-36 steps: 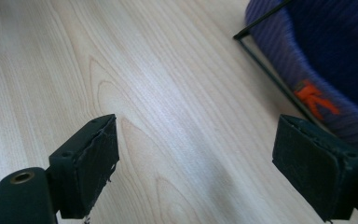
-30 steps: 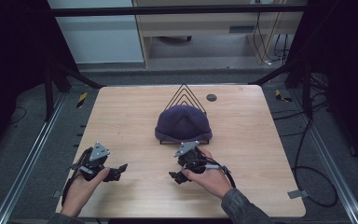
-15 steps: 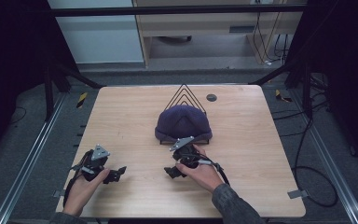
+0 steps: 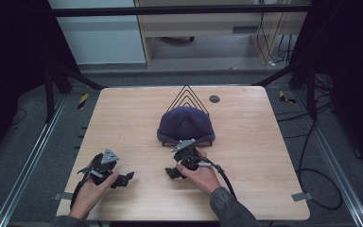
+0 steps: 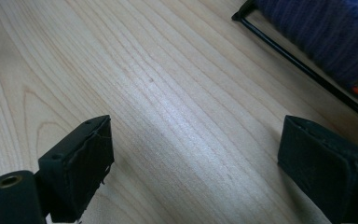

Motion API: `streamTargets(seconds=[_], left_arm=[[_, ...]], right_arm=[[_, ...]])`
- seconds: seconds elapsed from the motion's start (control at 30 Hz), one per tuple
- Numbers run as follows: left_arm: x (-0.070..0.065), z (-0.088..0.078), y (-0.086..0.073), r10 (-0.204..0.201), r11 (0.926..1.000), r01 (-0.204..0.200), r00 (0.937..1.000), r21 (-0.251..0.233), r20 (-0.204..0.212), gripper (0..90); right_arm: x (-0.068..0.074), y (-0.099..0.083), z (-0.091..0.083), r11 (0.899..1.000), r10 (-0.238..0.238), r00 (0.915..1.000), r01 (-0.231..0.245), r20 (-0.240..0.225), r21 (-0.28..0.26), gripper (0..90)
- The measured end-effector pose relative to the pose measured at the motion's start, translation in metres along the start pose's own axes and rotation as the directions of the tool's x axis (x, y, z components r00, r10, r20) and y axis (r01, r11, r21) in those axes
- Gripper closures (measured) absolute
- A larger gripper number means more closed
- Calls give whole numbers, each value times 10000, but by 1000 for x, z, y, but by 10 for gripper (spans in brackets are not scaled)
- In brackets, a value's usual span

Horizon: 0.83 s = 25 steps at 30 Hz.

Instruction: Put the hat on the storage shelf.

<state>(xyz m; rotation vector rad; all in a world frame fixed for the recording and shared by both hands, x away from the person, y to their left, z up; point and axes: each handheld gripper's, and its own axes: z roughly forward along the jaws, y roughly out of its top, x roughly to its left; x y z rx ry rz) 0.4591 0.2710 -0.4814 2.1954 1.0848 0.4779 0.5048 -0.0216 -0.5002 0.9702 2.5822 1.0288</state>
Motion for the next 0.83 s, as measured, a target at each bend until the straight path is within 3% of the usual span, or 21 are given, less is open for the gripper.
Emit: streamTargets(seconds=[0.17, 0.23, 0.3, 0.37, 0.47, 0.53, 0.83], left_arm=[[4, 7, -1, -371, 9993, 372, 9992, -90, 127, 49], [5, 8, -1, -385, 9992, 386, 9992, -120, 51, 49], [6, 10, -2, -340, 9994, 340, 9994, 4, 19, 45], [7, 14, -2, -398, 9990, 398, 9992, 177, -32, 43], [10, 20, -6, -786, 9960, 783, 9969, 422, 47, 34], [9, 21, -8, -426, 9983, 427, 9991, 400, -31, 0], [12, 23, -10, -315, 9995, 315, 9995, 80, 12, 0]], right_arm=[[2, 1, 4, 9998, -24, 9998, 28, 214, -186, 91], [5, 0, 5, 9995, -251, 9992, 257, 316, -169, 78], [7, -3, 6, 9986, -469, 9976, 481, 507, -240, 68], [9, -7, 7, 9972, -317, 9978, 355, 583, -656, 65], [9, -10, 6, 9957, -254, 9975, 312, 665, -867, 65], [9, -11, 6, 9959, -238, 9975, 294, 659, -860, 65], [8, -13, 4, 9956, -343, 9977, 393, 590, -850, 65]])
